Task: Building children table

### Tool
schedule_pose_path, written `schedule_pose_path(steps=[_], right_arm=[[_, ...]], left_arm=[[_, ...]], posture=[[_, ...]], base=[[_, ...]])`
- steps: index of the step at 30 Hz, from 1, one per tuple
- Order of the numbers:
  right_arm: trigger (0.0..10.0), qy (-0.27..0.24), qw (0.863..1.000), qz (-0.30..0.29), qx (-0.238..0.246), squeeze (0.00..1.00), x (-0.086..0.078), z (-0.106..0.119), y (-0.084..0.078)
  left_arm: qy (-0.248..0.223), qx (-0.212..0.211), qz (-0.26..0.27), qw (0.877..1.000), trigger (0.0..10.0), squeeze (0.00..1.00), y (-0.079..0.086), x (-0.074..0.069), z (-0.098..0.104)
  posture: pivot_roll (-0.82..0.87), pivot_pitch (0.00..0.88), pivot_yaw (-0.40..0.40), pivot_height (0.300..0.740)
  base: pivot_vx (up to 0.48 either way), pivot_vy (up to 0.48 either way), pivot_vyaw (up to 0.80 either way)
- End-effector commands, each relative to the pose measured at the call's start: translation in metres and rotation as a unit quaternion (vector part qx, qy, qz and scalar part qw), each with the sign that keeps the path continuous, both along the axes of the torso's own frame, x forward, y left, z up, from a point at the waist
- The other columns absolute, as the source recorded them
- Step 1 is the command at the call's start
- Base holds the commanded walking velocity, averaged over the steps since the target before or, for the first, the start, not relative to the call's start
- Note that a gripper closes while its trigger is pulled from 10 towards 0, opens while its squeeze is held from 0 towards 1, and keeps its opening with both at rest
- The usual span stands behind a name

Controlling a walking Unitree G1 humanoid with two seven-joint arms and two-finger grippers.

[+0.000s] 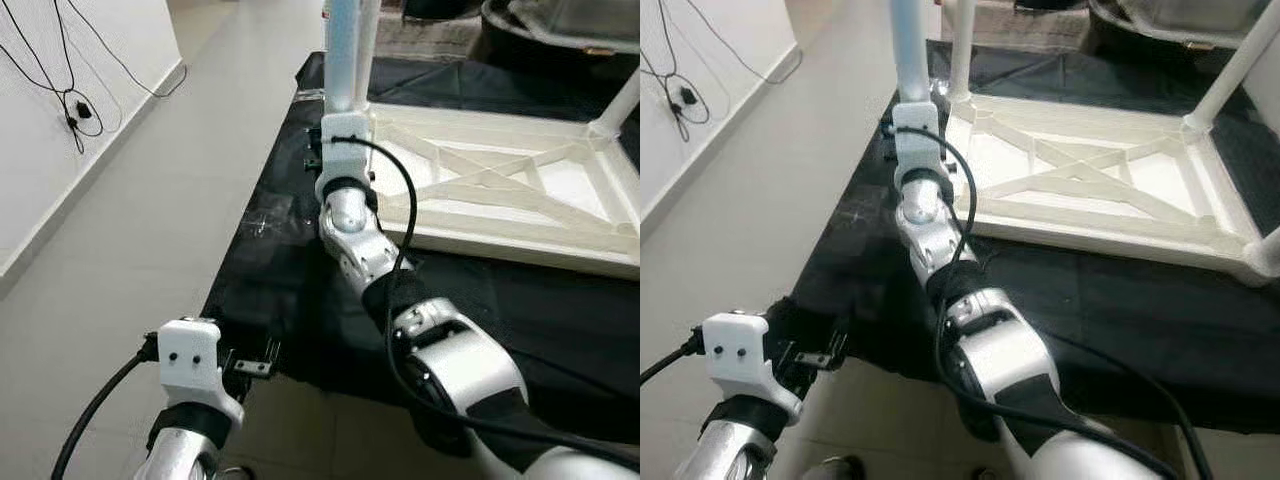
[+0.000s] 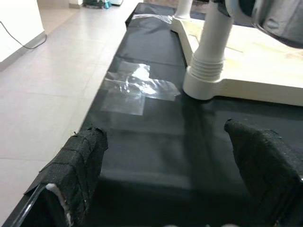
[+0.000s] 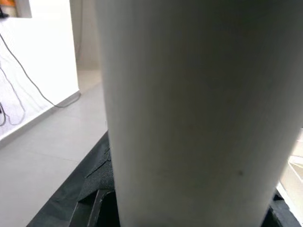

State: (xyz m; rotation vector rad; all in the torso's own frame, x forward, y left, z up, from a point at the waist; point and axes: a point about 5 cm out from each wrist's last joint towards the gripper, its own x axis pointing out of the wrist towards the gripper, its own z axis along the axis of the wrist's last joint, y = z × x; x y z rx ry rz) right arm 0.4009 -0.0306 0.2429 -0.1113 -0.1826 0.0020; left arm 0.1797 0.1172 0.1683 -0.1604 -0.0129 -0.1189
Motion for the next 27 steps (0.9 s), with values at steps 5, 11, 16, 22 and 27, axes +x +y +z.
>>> schedule_pose_path(steps=[5,11,16,22,27], right_arm=[[10.0,0.166,0.983,0.082,-0.005,0.00,-0.010,-0.070,0.006],[10.0,0.223,0.972,0.068,0.003,0.00,-0.013,-0.088,0.002],[10.0,0.229,0.973,0.021,0.021,0.00,-0.012,-0.091,-0.009],[10.0,0.267,0.951,0.137,0.067,0.00,-0.017,-0.097,0.004],[10.0,0.279,0.891,0.355,0.045,0.00,-0.036,-0.101,0.031]], left_arm=[[0.009,0.003,-0.004,1.000,10.0,0.00,0.000,-0.001,-0.004],[0.008,0.005,-0.004,1.000,10.0,0.00,0.000,0.000,-0.004],[0.008,0.006,-0.004,1.000,10.0,0.00,0.001,0.000,-0.004],[0.007,0.009,-0.004,1.000,10.0,0.00,0.003,0.001,-0.003],[0.006,0.011,-0.002,1.000,10.0,0.00,0.005,0.001,-0.003]], posture=[[0.14,0.216,-0.043,0.740],[0.14,0.213,-0.045,0.740],[0.14,0.213,-0.045,0.740],[0.14,0.221,-0.040,0.740],[0.14,0.223,-0.040,0.740]], base=[[0.000,0.000,0.00],[0.000,0.000,0.00],[0.000,0.000,0.00],[0.000,0.000,0.00],[0.000,0.000,0.00]])
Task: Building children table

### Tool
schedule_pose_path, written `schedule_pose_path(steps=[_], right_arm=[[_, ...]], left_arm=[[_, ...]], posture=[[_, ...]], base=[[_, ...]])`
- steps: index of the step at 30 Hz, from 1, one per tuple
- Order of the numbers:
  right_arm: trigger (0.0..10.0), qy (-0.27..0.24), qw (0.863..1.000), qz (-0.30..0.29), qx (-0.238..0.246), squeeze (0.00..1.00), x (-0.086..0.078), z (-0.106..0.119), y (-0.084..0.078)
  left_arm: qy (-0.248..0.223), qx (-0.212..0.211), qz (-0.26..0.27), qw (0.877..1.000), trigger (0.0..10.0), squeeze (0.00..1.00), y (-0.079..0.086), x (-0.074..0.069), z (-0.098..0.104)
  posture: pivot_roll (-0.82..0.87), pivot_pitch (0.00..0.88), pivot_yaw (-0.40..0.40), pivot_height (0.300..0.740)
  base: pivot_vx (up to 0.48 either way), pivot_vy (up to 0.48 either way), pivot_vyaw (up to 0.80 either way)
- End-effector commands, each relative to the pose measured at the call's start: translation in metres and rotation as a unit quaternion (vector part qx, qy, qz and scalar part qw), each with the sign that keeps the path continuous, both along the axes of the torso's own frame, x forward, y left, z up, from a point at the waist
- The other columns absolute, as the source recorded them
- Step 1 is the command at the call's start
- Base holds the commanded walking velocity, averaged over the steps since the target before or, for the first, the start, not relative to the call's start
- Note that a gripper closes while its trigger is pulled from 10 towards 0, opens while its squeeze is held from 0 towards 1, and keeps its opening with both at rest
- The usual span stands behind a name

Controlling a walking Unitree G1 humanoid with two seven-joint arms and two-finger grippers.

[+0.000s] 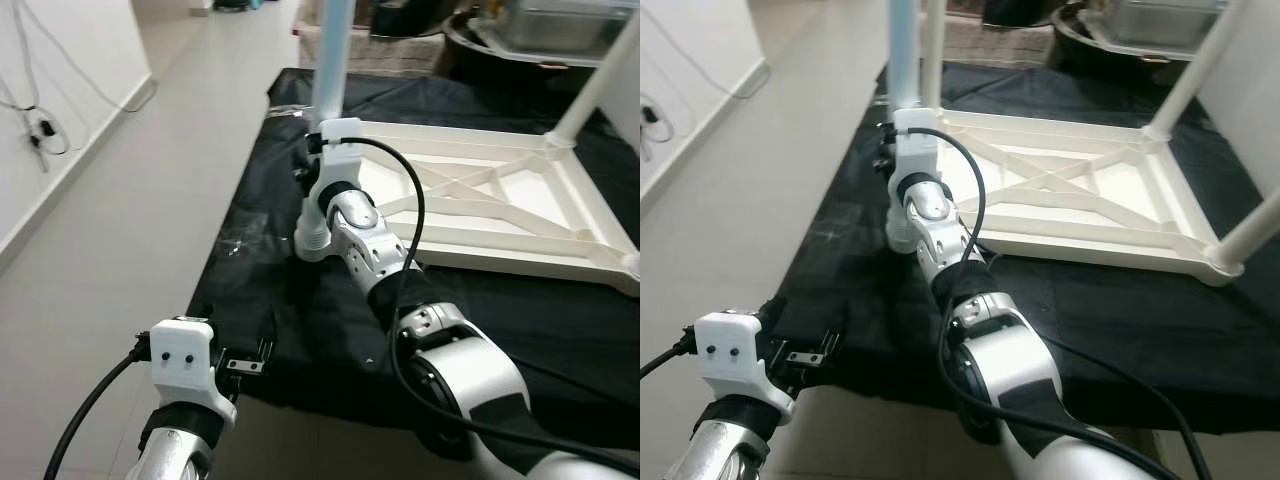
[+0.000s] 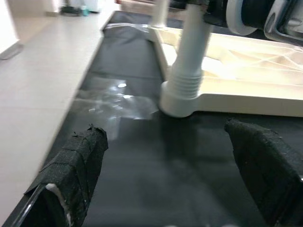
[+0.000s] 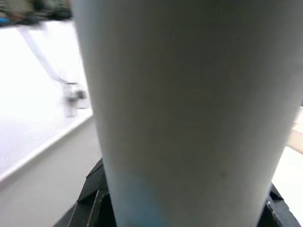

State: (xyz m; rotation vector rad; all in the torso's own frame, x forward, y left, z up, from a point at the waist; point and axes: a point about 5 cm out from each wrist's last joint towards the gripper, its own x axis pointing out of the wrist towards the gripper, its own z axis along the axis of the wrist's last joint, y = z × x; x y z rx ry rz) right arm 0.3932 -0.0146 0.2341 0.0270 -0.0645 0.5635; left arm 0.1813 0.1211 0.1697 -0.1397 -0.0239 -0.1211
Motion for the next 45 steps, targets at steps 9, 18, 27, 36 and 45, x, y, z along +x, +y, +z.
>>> schedule_pose_path(steps=[9,18,27,36,45], right_arm=[[10.0,0.214,0.911,0.348,-0.061,0.00,-0.062,-0.104,0.013],[10.0,0.192,0.852,0.486,-0.015,0.00,-0.085,-0.085,0.008],[10.0,0.150,0.823,0.548,-0.008,0.00,-0.092,-0.075,0.005],[10.0,0.074,0.835,0.543,-0.041,0.00,-0.081,-0.064,0.011],[10.0,0.012,0.814,0.569,-0.117,0.00,-0.081,-0.050,0.012]], left_arm=[[0.011,0.002,0.000,1.000,10.0,0.00,0.002,-0.001,-0.003],[0.013,0.003,0.000,1.000,10.0,0.00,0.003,-0.001,-0.004],[0.018,-0.002,-0.010,1.000,10.0,0.00,-0.001,-0.003,-0.005],[0.047,-0.050,-0.107,0.992,10.0,0.00,-0.021,-0.016,-0.008],[0.090,-0.065,-0.216,0.970,10.0,0.00,-0.034,-0.048,-0.013]], posture=[[0.14,0.237,-0.039,0.740],[0.14,0.240,-0.041,0.740],[0.14,0.240,-0.041,0.740],[0.14,0.240,-0.041,0.740],[0.15,0.237,-0.038,0.740]], base=[[0.000,0.000,0.00],[0.000,0.000,0.00],[0.000,0.000,0.00],[0.000,0.000,0.00],[0.000,0.000,0.00]])
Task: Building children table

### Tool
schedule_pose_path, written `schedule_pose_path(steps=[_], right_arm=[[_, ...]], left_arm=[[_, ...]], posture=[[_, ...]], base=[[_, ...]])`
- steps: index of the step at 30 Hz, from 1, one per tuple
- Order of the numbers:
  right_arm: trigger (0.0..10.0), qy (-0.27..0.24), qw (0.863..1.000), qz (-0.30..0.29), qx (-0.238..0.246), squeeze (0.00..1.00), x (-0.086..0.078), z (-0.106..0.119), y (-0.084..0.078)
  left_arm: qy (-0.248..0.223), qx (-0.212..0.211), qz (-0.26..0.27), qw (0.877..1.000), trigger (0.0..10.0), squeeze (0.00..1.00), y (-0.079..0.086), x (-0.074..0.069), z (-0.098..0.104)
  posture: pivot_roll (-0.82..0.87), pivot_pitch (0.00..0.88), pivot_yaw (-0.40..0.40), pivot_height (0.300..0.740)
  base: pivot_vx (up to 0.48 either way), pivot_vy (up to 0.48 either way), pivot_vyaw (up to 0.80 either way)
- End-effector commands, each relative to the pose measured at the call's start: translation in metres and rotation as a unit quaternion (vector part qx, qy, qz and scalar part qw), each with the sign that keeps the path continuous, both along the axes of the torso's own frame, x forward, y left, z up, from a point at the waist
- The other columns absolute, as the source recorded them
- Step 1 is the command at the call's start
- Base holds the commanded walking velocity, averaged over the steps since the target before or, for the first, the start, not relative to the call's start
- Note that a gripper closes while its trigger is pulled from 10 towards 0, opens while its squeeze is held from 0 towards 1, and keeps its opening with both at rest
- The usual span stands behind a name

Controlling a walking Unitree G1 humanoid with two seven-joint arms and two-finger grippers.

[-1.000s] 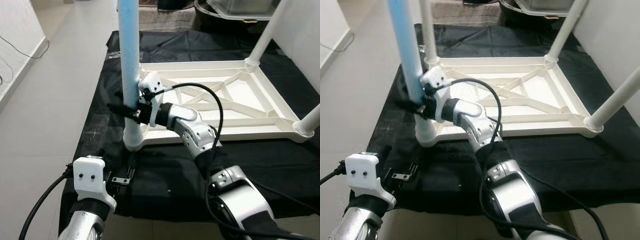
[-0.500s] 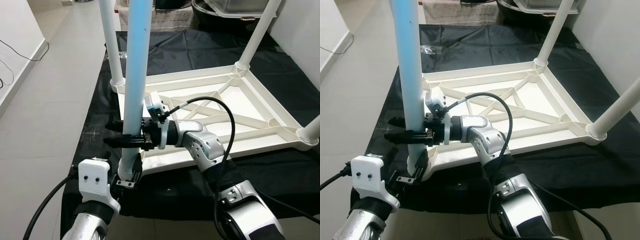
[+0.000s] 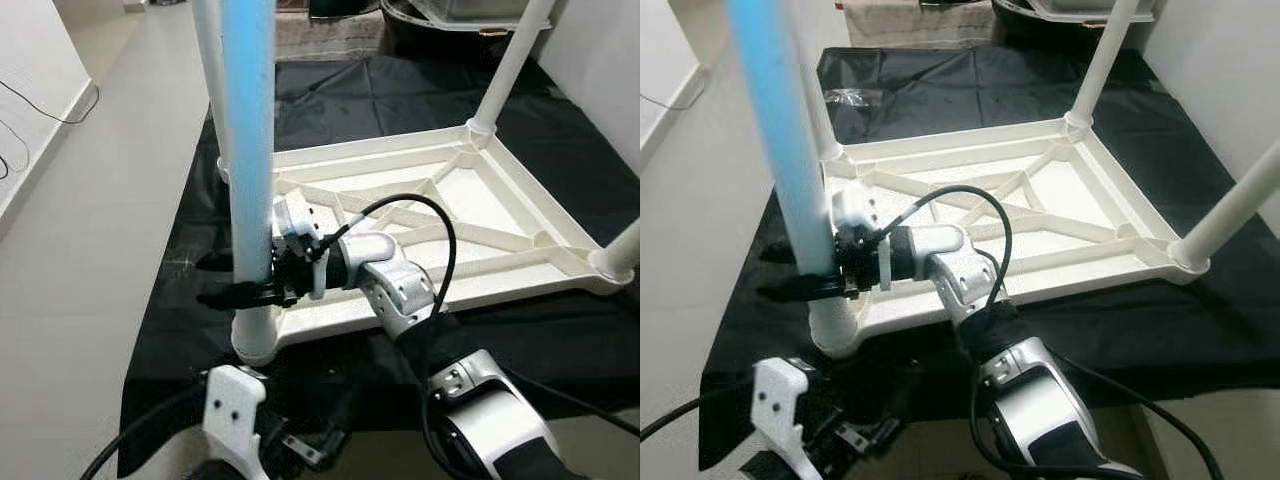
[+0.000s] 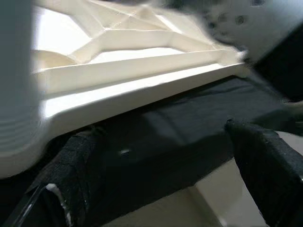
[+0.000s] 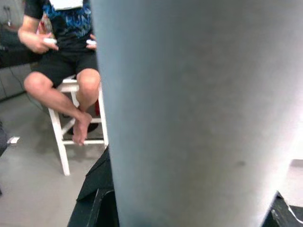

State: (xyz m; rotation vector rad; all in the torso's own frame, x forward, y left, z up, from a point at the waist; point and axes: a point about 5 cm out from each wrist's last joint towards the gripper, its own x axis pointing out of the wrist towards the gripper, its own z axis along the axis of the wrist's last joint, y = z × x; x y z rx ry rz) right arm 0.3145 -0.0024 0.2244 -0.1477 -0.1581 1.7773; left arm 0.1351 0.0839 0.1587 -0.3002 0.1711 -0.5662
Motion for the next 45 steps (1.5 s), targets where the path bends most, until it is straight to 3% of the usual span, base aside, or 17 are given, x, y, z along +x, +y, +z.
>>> schedule_pose_path(steps=[1,7,10,15,25,39,45], right_arm=[[10.0,0.039,0.995,0.009,-0.090,0.00,-0.003,-0.038,0.000],[10.0,0.022,0.994,0.035,-0.102,0.00,0.000,-0.035,0.001],[10.0,0.022,0.992,0.053,-0.108,0.00,-0.001,-0.034,0.002],[10.0,0.040,0.982,0.143,-0.120,0.00,-0.007,-0.031,0.008],[10.0,0.031,0.976,0.171,-0.133,0.00,-0.007,-0.028,0.024],[10.0,-0.002,0.964,0.220,-0.147,0.00,-0.016,-0.020,0.040],[10.0,0.039,0.967,0.223,-0.118,0.00,-0.016,-0.011,0.056]], left_arm=[[-0.004,0.024,0.041,0.999,10.0,0.00,0.007,0.000,-0.001],[-0.011,0.062,0.131,0.989,10.0,0.00,0.023,0.000,-0.004],[-0.004,0.068,0.143,0.987,10.0,0.00,0.025,-0.003,-0.007],[0.027,0.054,0.133,0.989,10.0,0.00,0.023,-0.017,-0.012],[0.017,0.090,0.191,0.977,10.0,0.00,0.026,-0.026,-0.011],[0.007,0.073,0.167,0.983,10.0,0.00,0.018,-0.027,-0.007],[0.002,0.072,0.169,0.983,10.0,0.00,0.015,-0.028,-0.005]], posture=[[0.15,0.237,-0.038,0.740],[0.15,0.223,-0.044,0.740],[0.15,0.223,-0.044,0.740],[0.16,0.217,-0.042,0.740],[0.18,0.225,-0.048,0.740],[0.18,0.233,-0.050,0.740],[0.20,0.257,-0.061,0.740]], base=[[0.000,0.000,0.00],[0.000,0.000,0.00],[0.000,0.000,0.00],[0.000,0.000,0.00],[0.000,0.000,0.00],[0.000,0.000,0.00],[0.000,0.000,0.00]])
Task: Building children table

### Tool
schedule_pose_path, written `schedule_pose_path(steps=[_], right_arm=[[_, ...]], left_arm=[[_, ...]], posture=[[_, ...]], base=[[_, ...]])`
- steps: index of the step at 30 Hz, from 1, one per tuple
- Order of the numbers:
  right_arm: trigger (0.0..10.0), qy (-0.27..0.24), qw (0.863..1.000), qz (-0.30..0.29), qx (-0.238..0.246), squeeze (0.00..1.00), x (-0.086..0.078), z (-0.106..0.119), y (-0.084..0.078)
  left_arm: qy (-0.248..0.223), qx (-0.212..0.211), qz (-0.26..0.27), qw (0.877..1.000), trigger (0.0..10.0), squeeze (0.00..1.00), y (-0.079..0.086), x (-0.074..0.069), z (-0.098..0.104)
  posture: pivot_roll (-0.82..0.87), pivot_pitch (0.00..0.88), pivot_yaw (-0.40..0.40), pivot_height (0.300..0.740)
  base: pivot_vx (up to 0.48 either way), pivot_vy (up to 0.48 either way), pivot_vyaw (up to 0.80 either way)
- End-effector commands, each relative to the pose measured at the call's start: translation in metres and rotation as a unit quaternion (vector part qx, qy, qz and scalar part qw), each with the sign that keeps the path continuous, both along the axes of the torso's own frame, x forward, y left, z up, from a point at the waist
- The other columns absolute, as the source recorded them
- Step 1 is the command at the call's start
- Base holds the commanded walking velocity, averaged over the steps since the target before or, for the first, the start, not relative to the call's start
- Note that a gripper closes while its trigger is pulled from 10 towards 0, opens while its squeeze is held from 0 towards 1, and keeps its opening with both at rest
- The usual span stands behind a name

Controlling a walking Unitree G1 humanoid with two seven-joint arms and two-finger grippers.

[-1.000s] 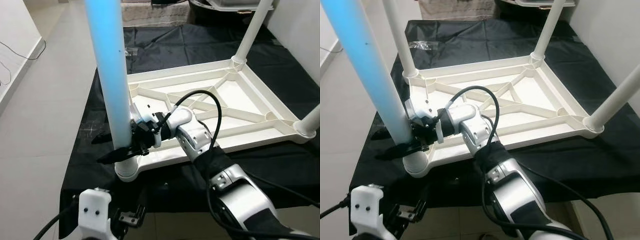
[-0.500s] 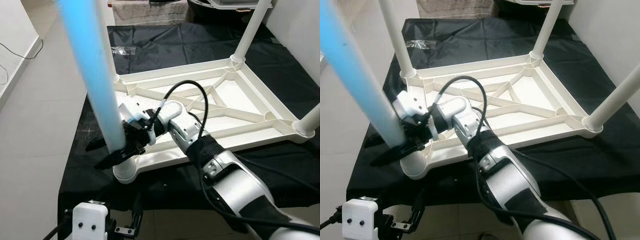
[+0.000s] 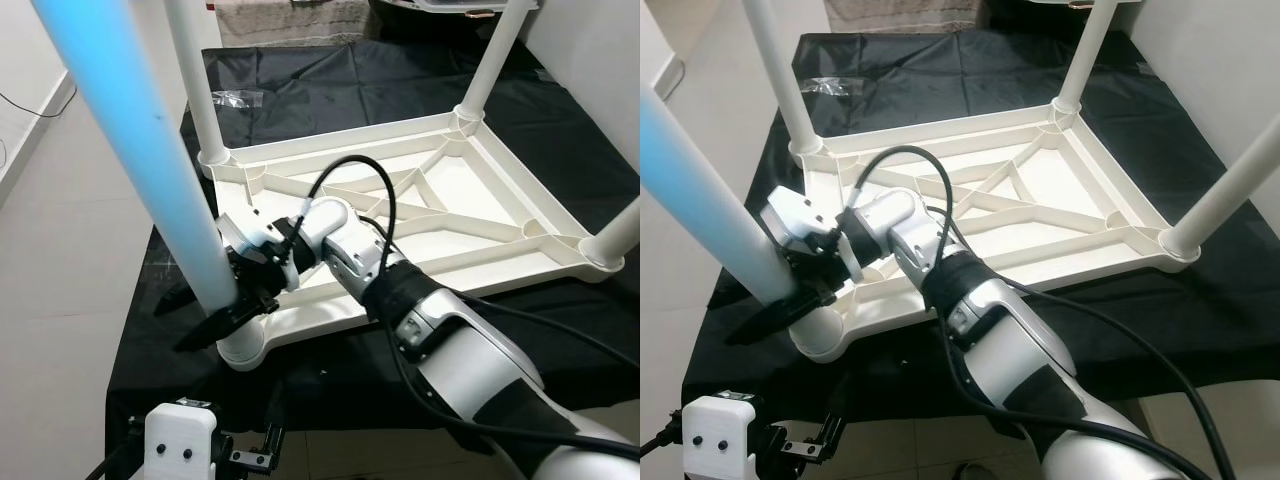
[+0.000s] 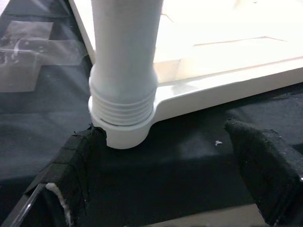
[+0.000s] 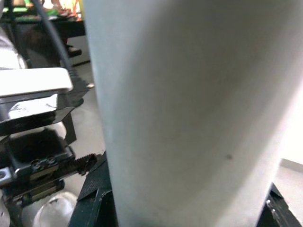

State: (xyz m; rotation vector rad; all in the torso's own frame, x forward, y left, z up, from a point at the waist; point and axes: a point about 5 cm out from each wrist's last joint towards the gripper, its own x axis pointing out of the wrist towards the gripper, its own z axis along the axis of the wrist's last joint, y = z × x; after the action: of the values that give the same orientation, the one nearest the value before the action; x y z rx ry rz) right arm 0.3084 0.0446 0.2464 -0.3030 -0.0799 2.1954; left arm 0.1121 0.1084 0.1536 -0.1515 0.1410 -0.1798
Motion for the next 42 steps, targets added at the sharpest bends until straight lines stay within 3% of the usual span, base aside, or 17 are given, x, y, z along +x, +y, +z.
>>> schedule_pose_path(steps=[1,10,20,24,28,33,35,36,37,40,41,42], right_arm=[[10.0,0.059,0.997,0.015,-0.047,0.00,-0.010,-0.033,0.009],[10.0,0.074,0.997,-0.004,-0.026,0.00,-0.004,-0.025,0.011],[10.0,0.027,0.998,-0.042,-0.039,0.00,0.010,-0.038,-0.017],[10.0,0.007,0.996,-0.068,-0.049,0.00,0.014,-0.043,-0.021],[10.0,-0.016,0.984,-0.168,-0.053,0.00,0.025,-0.054,-0.030],[10.0,-0.019,0.972,-0.224,-0.061,0.00,0.032,-0.058,-0.035],[10.0,-0.009,0.955,-0.288,-0.071,0.00,0.039,-0.062,-0.037],[10.0,-0.009,0.955,-0.288,-0.071,0.00,0.039,-0.062,-0.037],[10.0,-0.003,0.947,-0.314,-0.074,0.00,0.042,-0.063,-0.037],[10.0,-0.003,0.947,-0.314,-0.074,0.00,0.042,-0.063,-0.037],[10.0,0.005,0.930,-0.362,-0.065,0.00,0.047,-0.063,-0.037],[10.0,0.005,0.930,-0.362,-0.065,0.00,0.047,-0.063,-0.037]], left_arm=[[0.010,-0.017,-0.018,1.000,10.0,0.00,-0.010,-0.005,0.000],[0.006,-0.019,-0.016,1.000,10.0,0.00,-0.013,-0.006,0.004],[0.002,-0.015,-0.018,1.000,10.0,0.00,-0.012,-0.004,0.004],[-0.001,-0.011,-0.020,1.000,10.0,0.00,-0.011,-0.002,0.004],[-0.010,-0.003,-0.017,1.000,10.0,0.00,-0.008,0.003,0.004],[-0.014,0.000,-0.016,1.000,10.0,0.00,-0.007,0.005,0.004],[-0.016,0.001,-0.015,1.000,10.0,0.00,-0.006,0.007,0.004],[-0.016,0.001,-0.015,1.000,10.0,0.00,-0.006,0.007,0.004],[-0.018,0.001,-0.016,1.000,10.0,0.00,-0.006,0.008,0.004],[-0.018,0.001,-0.016,1.000,10.0,0.00,-0.006,0.008,0.004],[-0.019,0.002,-0.015,1.000,10.0,0.00,-0.006,0.009,0.004],[-0.019,0.002,-0.015,1.000,10.0,0.00,-0.006,0.009,0.004]], posture=[[0.20,0.257,-0.061,0.740],[0.22,0.285,-0.071,0.740],[0.19,0.288,-0.062,0.740],[0.19,0.280,-0.060,0.740],[0.19,0.269,-0.056,0.740],[0.18,0.262,-0.053,0.740],[0.18,0.257,-0.052,0.740],[0.18,0.257,-0.052,0.740],[0.18,0.257,-0.052,0.740],[0.18,0.257,-0.052,0.740],[0.18,0.244,-0.052,0.740],[0.18,0.244,-0.052,0.740]], base=[[0.000,0.000,0.00],[0.000,0.000,0.00],[0.000,0.000,0.00],[0.000,0.000,0.00],[0.000,0.000,0.00],[0.000,0.000,0.00],[0.000,0.000,0.00],[0.000,0.000,0.00],[0.000,0.000,0.00],[0.000,0.000,0.00],[0.000,0.000,0.00],[0.000,0.000,0.00]])
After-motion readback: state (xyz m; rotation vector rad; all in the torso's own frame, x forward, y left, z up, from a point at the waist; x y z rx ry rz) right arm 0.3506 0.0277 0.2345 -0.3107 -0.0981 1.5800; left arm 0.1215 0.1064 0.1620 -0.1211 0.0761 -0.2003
